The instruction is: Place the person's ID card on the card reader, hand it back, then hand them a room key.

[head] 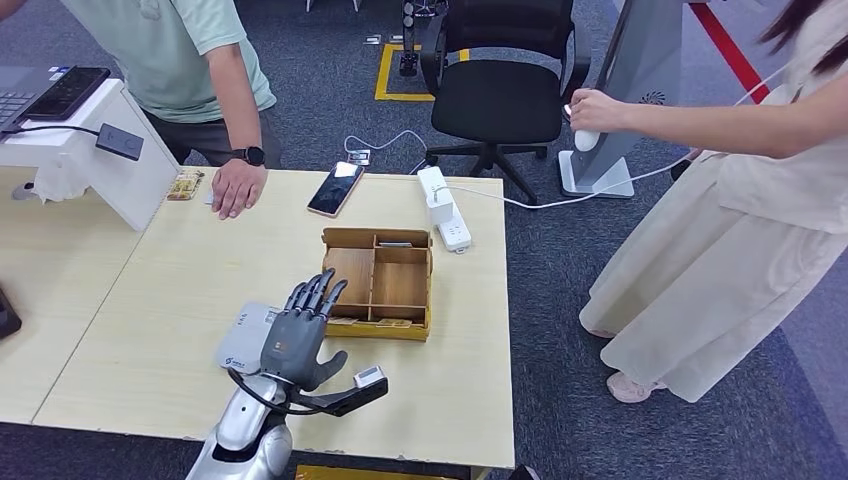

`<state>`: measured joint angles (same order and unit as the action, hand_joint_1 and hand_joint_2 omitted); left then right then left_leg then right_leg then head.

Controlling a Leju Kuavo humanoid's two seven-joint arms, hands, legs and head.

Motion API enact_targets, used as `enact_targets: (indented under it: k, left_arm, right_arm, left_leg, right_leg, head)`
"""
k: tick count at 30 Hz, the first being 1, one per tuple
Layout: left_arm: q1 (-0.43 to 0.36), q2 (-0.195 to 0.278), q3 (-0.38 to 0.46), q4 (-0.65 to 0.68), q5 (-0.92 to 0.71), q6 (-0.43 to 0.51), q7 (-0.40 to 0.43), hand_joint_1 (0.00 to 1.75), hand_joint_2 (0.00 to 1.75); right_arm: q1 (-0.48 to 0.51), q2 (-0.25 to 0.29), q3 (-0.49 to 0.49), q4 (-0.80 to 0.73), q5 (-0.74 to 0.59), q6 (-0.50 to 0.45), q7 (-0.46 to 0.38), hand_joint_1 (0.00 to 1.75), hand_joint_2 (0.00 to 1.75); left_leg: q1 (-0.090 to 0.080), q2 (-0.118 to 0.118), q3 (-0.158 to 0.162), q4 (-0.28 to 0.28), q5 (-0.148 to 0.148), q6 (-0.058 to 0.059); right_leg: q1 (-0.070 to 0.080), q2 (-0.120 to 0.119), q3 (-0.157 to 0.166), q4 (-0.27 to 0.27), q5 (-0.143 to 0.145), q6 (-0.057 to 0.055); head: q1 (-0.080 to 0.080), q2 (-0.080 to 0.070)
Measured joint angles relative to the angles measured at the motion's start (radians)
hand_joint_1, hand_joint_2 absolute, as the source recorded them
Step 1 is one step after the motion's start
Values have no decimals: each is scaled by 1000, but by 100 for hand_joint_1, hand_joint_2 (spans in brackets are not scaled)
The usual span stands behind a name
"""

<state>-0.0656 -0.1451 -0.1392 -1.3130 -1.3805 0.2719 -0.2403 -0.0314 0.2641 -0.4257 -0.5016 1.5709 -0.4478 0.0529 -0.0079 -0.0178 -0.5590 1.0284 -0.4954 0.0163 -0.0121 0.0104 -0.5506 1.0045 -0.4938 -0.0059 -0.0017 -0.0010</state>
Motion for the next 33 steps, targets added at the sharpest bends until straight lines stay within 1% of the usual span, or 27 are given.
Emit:
enact_targets:
  k: [20,33]
  left_arm:
    - [0,-10,0,66,-5,3,0,0,175]
    - [-14,-10,0,66,-28,63,1,0,175]
  right_arm:
    - [0,0,0,-1,0,6,-3,0,0]
    - [0,0,3,-1,0,8,-3,0,0]
  left_leg:
    - [0,0,0,0,0,0]
    - [0,0,0,0,0,0]
  right_leg:
    - [0,0,0,0,0,0]
    - [0,0,0,0,0,0]
  head:
    - [0,0]
    - [0,0]
